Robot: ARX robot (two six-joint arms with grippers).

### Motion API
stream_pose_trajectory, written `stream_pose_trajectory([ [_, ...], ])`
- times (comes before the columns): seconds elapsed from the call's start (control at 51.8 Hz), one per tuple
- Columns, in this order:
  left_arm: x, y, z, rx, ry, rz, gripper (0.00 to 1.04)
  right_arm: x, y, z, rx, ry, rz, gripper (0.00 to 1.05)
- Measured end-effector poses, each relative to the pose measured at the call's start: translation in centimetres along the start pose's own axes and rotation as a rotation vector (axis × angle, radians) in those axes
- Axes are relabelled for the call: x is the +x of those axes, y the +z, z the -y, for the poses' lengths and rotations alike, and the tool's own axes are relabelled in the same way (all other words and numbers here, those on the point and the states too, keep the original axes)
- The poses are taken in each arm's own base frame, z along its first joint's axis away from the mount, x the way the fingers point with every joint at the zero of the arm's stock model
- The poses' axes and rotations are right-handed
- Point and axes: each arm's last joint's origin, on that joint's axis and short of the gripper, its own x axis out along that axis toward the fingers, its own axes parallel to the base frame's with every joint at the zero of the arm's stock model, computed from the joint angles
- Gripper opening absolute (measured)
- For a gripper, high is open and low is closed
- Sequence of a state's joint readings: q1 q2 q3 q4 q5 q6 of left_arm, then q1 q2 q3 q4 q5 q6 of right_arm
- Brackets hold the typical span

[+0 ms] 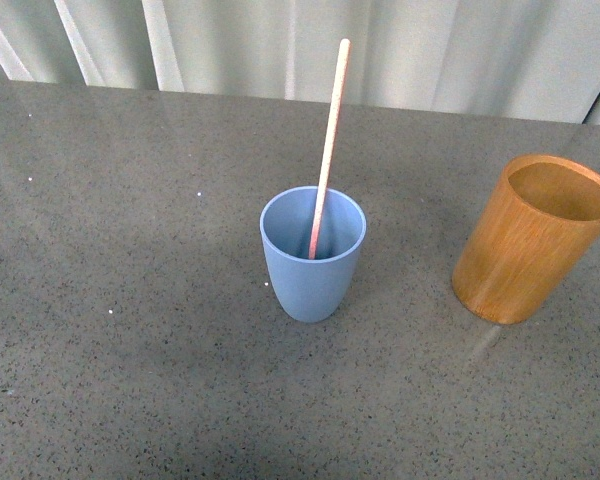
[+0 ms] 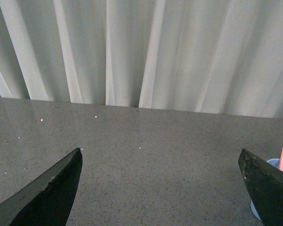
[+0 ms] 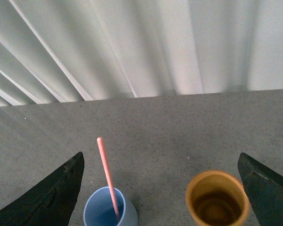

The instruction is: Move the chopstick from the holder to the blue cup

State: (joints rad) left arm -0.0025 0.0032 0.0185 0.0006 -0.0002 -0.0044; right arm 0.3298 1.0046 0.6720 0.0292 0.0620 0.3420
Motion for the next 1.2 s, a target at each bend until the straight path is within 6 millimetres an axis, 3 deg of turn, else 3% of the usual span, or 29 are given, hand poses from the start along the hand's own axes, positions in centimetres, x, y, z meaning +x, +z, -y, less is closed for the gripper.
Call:
stream_pose_trajectory([
  [0.213,0.0,0.0,0.0,0.0,0.0,0.0,0.98,-4.0,-0.3,5.6,0.056,-0.211,0.088,0.95],
  [0.348,0.0,0.0,0.0,0.0,0.0,0.0,0.98,-7.5,-3.7,10.7,0.048,-0.525,0.152,0.95],
  [0.444,0.0,0.0,0.0,0.0,0.0,0.0,0.98,-8.9,-6.4,12.3,0.028,-0.656,0.134,0.95],
  [0.483,0.0,0.0,0.0,0.0,0.0,0.0,0.98,-9.1,-7.1,12.7,-0.011,-0.609,0.165,0.91],
  [0.56,0.0,0.0,0.0,0.0,-0.001,0.0,0.98,-9.2,-7.5,12.5,-0.144,-0.38,0.287,0.79],
  [0.599,0.0,0.0,0.0,0.0,0.0,0.0,0.98,-9.1,-7.9,11.6,-0.224,-0.247,0.327,0.68],
  [0.812,0.0,0.0,0.0,0.0,0.001,0.001,0.98,-8.8,-9.2,10.2,-0.266,-0.229,0.34,0.31],
  [0.947,0.0,0.0,0.0,0.0,0.0,0.001,0.98,-8.7,-10.0,9.4,-0.276,-0.222,0.345,0.01],
  [1.198,0.0,0.0,0.0,0.0,0.002,0.002,0.98,-9.2,-11.7,8.1,-0.274,-0.227,0.356,0.01],
])
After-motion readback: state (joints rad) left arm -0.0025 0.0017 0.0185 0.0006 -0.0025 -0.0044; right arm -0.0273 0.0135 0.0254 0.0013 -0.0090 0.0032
